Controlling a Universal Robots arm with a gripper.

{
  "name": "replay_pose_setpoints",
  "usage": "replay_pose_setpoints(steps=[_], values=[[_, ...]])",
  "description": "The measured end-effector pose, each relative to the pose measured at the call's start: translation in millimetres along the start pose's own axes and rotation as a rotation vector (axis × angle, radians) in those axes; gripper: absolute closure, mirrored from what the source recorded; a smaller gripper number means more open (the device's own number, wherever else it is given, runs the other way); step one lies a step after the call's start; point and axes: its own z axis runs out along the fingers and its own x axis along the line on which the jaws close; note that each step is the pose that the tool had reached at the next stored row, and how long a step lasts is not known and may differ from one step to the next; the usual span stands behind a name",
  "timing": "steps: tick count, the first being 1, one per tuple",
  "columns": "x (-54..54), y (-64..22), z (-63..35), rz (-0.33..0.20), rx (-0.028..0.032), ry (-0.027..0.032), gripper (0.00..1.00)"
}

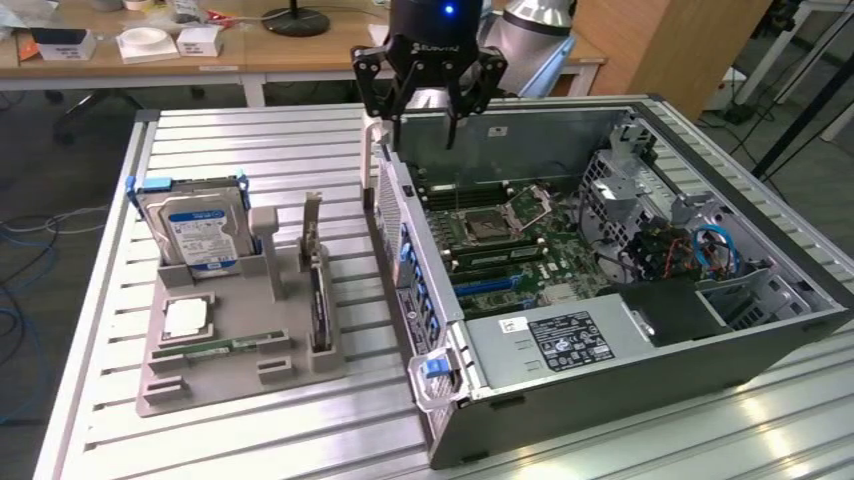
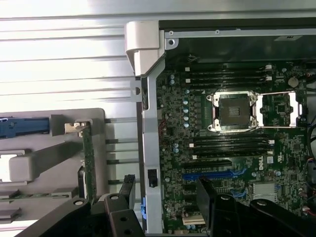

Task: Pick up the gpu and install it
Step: 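Reach for the gpu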

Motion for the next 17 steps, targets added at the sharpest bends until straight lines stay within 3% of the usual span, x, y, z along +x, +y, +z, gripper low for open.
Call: replay_pose_setpoints(steps=[17], values=[[26.8,-3.2,2.1,0.0,0.0003,-0.0001,0.39]])
